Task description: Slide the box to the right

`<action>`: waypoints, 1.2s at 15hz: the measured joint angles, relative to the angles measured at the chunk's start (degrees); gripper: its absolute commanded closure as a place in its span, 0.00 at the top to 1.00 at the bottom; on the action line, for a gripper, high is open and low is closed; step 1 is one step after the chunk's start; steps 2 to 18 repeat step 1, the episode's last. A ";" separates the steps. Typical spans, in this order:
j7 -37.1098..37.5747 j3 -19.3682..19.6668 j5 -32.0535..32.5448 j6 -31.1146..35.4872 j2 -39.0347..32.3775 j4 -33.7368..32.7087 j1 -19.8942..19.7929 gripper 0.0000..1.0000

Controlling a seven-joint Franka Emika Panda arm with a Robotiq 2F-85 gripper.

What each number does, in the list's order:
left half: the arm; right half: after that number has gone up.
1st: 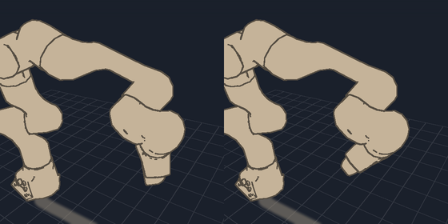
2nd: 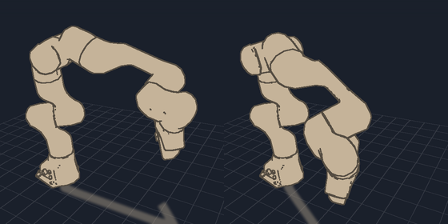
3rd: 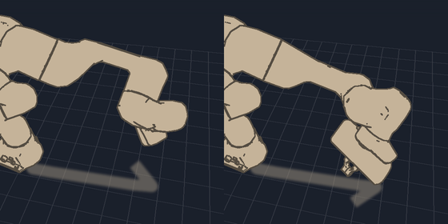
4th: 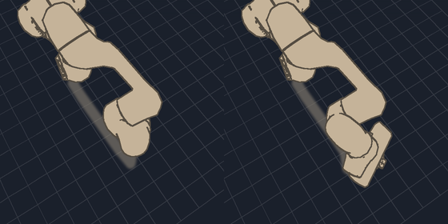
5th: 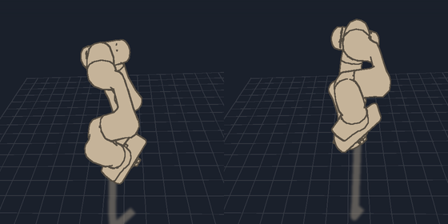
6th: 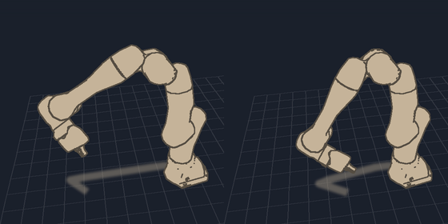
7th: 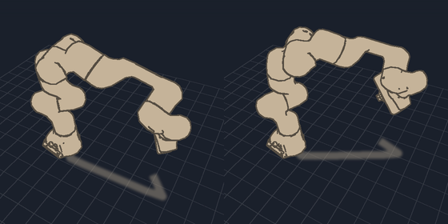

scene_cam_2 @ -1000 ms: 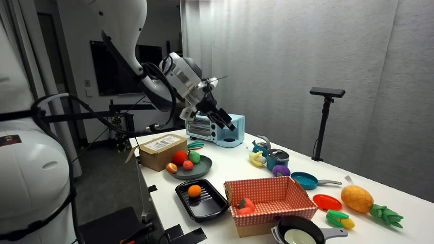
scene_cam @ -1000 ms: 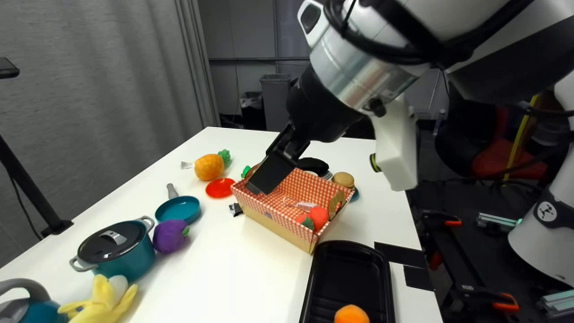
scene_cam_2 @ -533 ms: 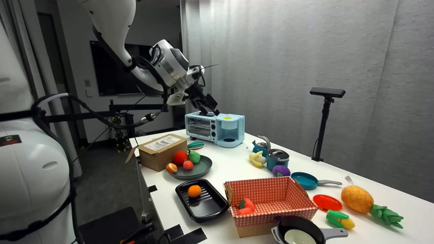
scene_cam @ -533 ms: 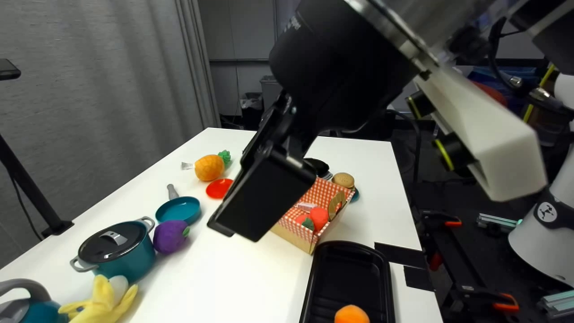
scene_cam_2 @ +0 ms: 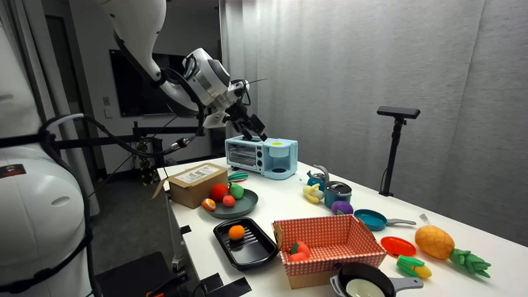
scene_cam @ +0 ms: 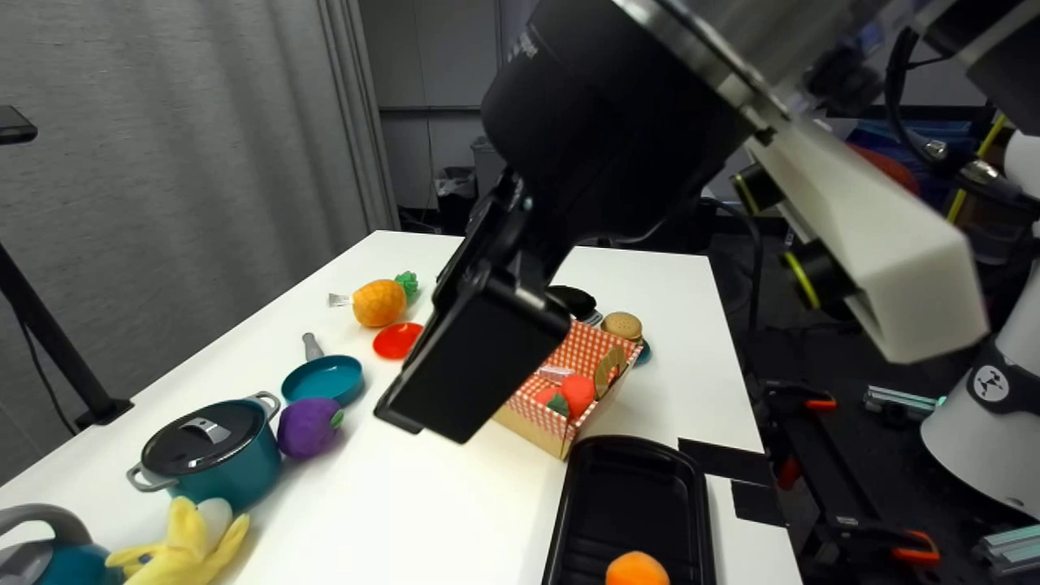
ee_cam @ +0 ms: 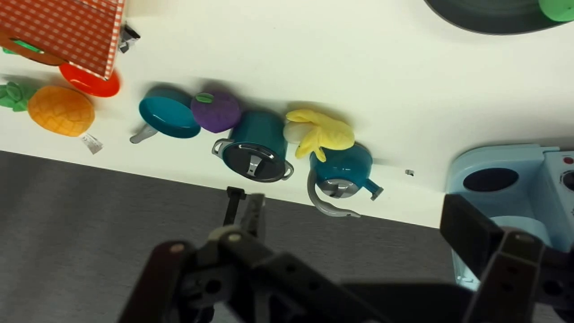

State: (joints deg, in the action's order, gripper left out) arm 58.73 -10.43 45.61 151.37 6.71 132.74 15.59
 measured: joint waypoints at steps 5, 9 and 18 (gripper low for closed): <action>0.00 0.00 0.00 0.00 0.00 -0.01 0.00 1.00; 0.00 0.00 0.00 0.00 0.00 -0.01 0.00 1.00; 0.00 0.00 0.00 0.00 0.00 -0.01 0.00 1.00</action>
